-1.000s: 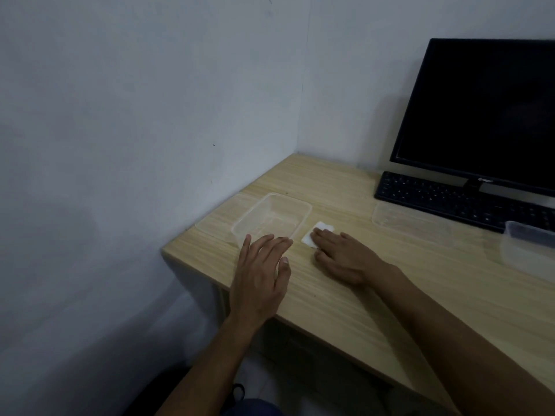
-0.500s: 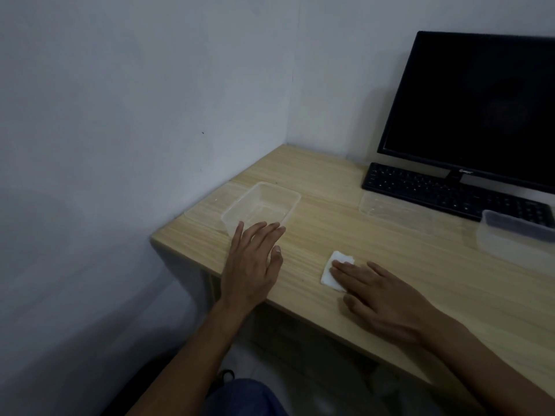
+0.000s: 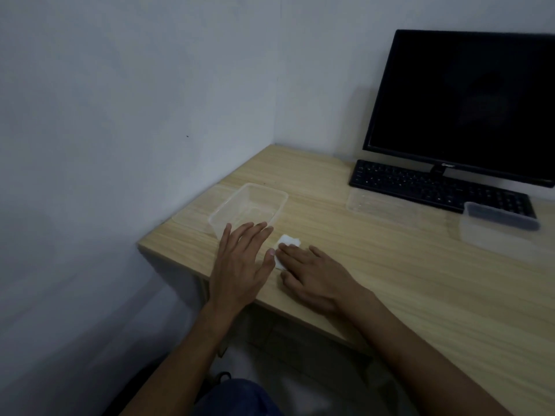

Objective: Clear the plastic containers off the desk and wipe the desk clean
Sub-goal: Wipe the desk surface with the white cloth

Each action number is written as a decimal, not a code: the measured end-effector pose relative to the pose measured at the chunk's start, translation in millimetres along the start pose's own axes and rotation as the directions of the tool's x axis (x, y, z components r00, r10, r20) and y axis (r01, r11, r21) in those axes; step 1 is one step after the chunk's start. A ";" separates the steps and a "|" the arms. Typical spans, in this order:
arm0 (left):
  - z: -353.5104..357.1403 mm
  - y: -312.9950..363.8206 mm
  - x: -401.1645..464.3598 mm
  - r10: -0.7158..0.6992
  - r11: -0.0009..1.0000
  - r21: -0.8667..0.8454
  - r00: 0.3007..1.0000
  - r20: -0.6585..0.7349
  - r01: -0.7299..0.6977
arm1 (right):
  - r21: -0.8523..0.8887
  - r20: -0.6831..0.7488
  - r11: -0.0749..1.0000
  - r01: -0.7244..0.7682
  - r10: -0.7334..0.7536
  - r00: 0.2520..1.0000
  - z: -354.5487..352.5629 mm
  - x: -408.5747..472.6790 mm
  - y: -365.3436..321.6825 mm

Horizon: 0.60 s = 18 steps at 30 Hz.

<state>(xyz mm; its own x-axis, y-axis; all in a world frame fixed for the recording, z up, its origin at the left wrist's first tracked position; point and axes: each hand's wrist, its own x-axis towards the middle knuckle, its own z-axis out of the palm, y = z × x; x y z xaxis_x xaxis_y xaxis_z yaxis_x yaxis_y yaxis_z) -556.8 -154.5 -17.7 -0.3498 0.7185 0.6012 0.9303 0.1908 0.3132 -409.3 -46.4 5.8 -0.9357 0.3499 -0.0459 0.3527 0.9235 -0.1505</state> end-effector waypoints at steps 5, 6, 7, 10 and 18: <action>1.2 -0.7 -0.2 0.007 0.999 0.033 1.000 -0.001 -0.007 | 0.012 0.017 0.994 -0.112 0.111 0.994 -4.3 -55.8 11.7; 1.1 -0.7 -0.2 0.008 0.999 0.032 1.000 -0.004 -0.008 | 0.008 0.019 0.990 -0.140 0.140 0.990 -4.5 -69.6 15.1; 1.0 -0.3 -0.3 0.008 1.000 0.026 1.000 -0.007 -0.008 | -0.002 0.028 0.984 -0.176 0.176 0.984 -5.2 -83.1 18.9; 0.5 0.2 -0.4 0.009 1.000 0.015 1.000 -0.009 -0.009 | -0.036 0.028 0.956 -0.292 0.293 0.956 -10.1 -108.6 36.8; 0.8 -0.2 -0.5 0.005 1.000 0.009 1.000 -0.002 -0.005 | -0.026 0.014 0.879 -0.475 0.476 0.879 -24.7 -96.0 86.6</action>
<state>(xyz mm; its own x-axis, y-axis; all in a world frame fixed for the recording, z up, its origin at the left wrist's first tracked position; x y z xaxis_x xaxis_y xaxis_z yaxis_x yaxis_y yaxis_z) -556.8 -154.4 -18.7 -0.3458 0.7178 0.6043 0.9328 0.1932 0.3042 -288.6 3.9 21.6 -0.6553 0.7449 -0.1257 0.7552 0.6499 -0.0852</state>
